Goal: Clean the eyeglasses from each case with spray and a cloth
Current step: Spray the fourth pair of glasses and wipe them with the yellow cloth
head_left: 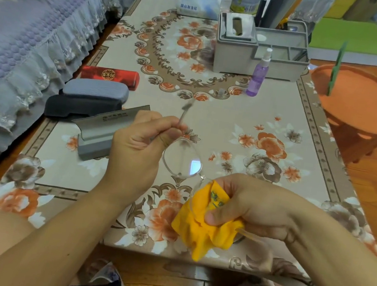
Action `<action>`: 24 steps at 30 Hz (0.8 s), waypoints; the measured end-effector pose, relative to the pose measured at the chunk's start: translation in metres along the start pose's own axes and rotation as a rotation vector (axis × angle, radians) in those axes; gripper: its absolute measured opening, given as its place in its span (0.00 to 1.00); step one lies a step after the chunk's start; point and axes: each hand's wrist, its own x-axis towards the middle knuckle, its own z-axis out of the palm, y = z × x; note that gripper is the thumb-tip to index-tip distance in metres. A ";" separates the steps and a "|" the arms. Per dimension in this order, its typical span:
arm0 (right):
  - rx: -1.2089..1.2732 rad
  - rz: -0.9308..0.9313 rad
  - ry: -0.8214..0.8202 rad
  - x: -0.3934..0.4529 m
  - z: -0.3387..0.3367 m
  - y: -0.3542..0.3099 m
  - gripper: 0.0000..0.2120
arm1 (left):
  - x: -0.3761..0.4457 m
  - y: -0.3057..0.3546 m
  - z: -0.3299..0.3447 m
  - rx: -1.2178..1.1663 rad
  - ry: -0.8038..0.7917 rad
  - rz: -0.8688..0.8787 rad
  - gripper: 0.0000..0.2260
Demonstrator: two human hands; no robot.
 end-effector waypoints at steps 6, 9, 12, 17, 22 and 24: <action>-0.048 -0.206 0.309 0.007 0.013 -0.004 0.04 | -0.002 -0.003 0.003 -0.032 0.021 -0.113 0.06; -0.035 -0.304 0.318 0.004 0.008 -0.003 0.05 | 0.000 0.004 0.001 -0.023 0.029 -0.109 0.06; 0.034 -0.352 0.379 -0.002 0.001 -0.007 0.11 | 0.000 0.005 -0.002 0.057 0.089 -0.008 0.05; -0.018 -0.385 0.628 -0.016 -0.024 -0.020 0.14 | -0.007 0.002 -0.004 0.189 0.210 0.073 0.08; 0.011 -0.347 0.893 -0.036 -0.063 -0.031 0.13 | -0.003 -0.001 -0.012 0.203 0.228 0.065 0.08; 0.013 -0.324 0.901 -0.040 -0.068 -0.034 0.12 | -0.002 0.001 -0.009 0.205 0.214 0.088 0.07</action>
